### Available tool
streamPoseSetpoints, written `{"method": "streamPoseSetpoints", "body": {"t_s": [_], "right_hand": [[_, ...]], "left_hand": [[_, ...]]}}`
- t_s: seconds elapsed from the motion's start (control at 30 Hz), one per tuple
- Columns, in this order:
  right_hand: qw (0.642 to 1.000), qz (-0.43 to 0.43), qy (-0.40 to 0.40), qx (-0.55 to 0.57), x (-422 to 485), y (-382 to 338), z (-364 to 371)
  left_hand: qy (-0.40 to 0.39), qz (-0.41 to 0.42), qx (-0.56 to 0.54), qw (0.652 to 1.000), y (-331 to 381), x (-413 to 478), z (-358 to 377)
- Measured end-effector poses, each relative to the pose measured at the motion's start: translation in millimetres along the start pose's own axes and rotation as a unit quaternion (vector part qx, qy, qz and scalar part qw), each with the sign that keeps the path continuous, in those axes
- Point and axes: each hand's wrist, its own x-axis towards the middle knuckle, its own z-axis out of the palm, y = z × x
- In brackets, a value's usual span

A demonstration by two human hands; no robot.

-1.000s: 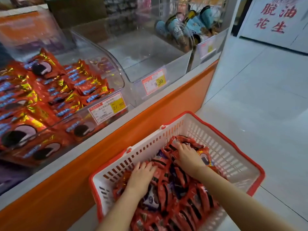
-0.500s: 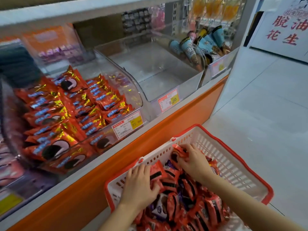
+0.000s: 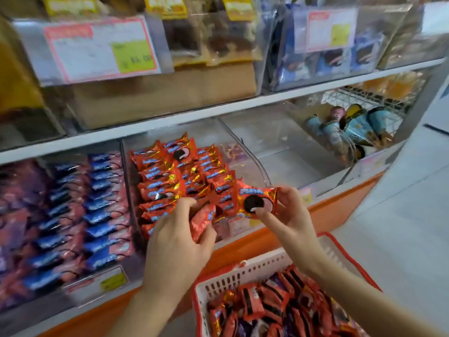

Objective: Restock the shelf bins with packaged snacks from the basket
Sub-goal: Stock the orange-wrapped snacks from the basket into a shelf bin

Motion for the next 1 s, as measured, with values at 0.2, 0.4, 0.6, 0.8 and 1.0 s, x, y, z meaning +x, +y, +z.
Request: {"method": "streamPoseSetpoints", "body": {"t_s": [0.2,0.4,0.6,0.8,1.0], "right_hand": [[0.996,-0.042,-0.055,-0.061,52,2,53],[0.967,-0.068,0.002,-0.247,139,44,98],[0.92,-0.028,-0.067,-0.384,185,71,122],[0.907,-0.02,-0.079,-0.414,196,63,135],[0.8,-0.163,-0.087,-0.571,189,57,137]], "left_hand": [[0.096,0.013,0.12,0.988,-42,25,-55],[0.104,-0.017,0.129,0.986,-71,22,-73],[0.098,-0.105,0.077,0.987,-76,26,-69],[0.085,-0.124,0.06,0.987,-81,24,-67],[0.116,-0.094,0.043,0.988,-85,26,-63]]}}
